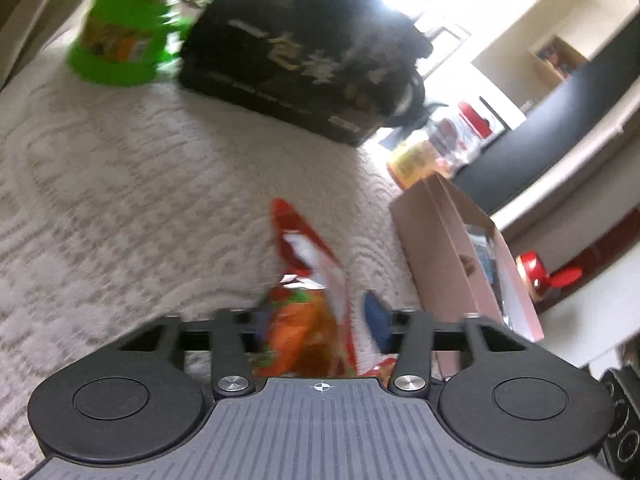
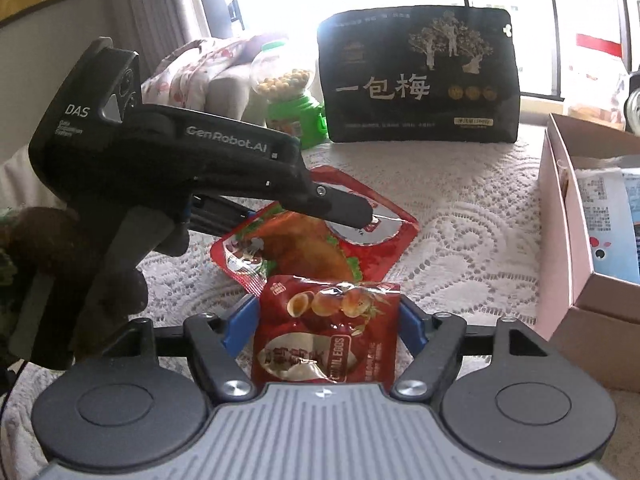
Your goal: Organize snacks
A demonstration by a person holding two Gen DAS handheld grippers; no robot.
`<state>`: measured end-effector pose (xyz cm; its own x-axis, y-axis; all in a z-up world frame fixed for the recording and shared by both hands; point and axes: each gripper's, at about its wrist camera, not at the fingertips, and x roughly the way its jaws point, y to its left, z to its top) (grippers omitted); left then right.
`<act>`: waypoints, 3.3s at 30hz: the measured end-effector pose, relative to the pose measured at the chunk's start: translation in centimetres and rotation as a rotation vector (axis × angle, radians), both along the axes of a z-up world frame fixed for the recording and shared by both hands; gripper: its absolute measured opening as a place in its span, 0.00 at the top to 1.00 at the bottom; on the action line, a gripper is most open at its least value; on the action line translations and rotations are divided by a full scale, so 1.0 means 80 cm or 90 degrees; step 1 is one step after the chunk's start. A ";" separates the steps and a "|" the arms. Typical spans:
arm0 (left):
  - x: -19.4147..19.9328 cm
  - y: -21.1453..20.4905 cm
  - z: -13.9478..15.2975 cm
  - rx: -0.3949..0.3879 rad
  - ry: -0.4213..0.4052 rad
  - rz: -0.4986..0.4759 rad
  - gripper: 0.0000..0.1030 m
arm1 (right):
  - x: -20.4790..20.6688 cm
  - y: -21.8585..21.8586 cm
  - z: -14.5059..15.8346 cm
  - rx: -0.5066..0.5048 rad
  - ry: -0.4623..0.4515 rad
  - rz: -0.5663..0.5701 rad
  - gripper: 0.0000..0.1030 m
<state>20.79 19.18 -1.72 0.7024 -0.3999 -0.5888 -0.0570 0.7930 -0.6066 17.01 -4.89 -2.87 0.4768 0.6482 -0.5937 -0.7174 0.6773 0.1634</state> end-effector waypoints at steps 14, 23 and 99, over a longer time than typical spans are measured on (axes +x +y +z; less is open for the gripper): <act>-0.140 0.086 0.018 -0.105 -0.073 0.091 0.73 | -0.056 0.021 0.007 -0.070 0.001 -0.033 0.31; -0.223 0.008 0.030 -0.131 -0.066 0.068 0.73 | -0.102 -0.081 0.050 -0.052 0.009 -0.019 0.78; -0.013 -0.175 0.099 0.162 -0.161 0.023 0.58 | 0.084 -0.219 0.141 0.028 -0.131 -0.298 0.30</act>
<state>19.71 5.18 6.24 0.8495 -0.2350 -0.4723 0.0388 0.9207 -0.3883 23.74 -22.38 8.44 0.8263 0.3601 -0.4332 -0.3597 0.9291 0.0862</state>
